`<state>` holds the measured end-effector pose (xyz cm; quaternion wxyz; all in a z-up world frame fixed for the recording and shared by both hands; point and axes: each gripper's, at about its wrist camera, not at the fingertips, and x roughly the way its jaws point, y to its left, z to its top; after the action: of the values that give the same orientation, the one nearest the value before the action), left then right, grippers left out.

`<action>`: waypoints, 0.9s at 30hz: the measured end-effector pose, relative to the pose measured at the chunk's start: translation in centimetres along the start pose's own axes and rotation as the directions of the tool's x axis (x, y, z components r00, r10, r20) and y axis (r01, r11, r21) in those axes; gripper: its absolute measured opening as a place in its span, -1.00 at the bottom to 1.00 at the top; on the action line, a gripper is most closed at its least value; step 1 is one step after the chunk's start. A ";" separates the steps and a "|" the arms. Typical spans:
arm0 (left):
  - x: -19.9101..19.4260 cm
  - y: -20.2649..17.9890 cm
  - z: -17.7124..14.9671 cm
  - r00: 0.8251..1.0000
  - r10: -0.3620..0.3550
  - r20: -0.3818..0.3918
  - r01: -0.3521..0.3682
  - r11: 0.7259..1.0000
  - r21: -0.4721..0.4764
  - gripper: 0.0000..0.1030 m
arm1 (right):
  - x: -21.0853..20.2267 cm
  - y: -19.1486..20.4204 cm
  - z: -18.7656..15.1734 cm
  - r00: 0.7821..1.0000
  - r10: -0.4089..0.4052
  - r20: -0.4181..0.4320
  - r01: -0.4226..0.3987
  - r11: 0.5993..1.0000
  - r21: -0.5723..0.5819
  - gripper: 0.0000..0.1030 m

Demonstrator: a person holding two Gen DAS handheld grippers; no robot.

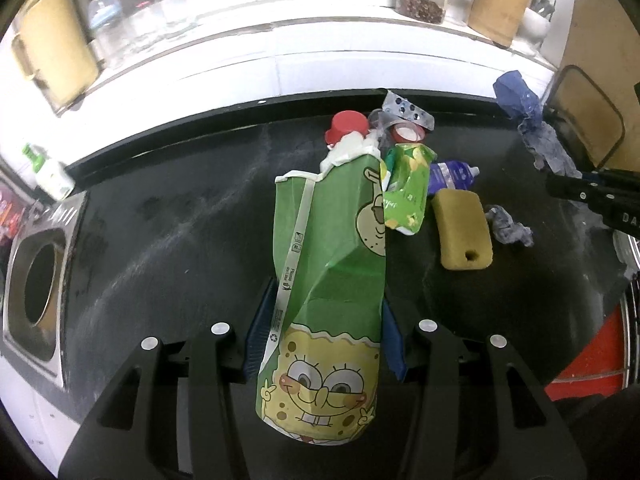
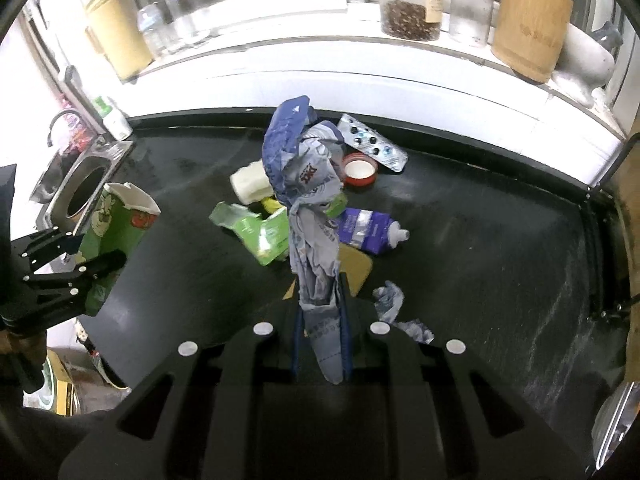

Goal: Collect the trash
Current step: 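Carry carton and cloth to the black bin and open both tools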

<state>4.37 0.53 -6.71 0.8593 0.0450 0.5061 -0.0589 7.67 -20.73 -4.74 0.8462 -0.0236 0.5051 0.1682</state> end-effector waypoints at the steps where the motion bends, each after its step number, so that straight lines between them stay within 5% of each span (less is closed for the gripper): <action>1: -0.2 0.3 -0.2 1.000 0.005 0.000 -0.005 1.000 -0.008 -0.08 | -0.3 0.5 -0.2 1.000 0.004 0.002 -0.004 1.000 -0.008 -0.70; 7: -2.6 2.8 -3.0 0.998 0.057 0.024 -0.055 0.994 -0.091 -0.08 | -1.1 4.2 0.0 0.999 0.054 0.006 -0.054 0.996 -0.074 -0.70; 13: -5.7 8.4 -8.1 0.987 0.157 0.032 -0.143 0.955 -0.259 -0.08 | 0.4 13.8 1.0 0.982 0.186 -0.038 -0.189 0.950 -0.248 -0.70; 16: -7.7 12.3 -12.5 0.975 0.222 0.016 -0.199 0.903 -0.381 -0.08 | 2.0 20.6 0.6 0.954 0.278 -0.112 -0.299 0.885 -0.357 -0.70; 21: -9.9 18.6 -20.9 0.948 0.312 -0.068 -0.295 0.774 -0.561 -0.08 | 4.5 34.8 -2.0 0.864 0.407 -0.296 -0.503 0.696 -0.512 -0.70; 27: -9.3 25.3 -32.0 0.912 0.362 -0.192 -0.386 0.601 -0.700 -0.08 | 7.5 49.4 -6.7 0.770 0.414 -0.486 -0.638 0.502 -0.584 -0.70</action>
<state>-24.06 30.50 -13.56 0.7911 -0.1925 0.4795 0.3274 -9.93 26.36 -8.09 0.5902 -0.2213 0.4937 0.5991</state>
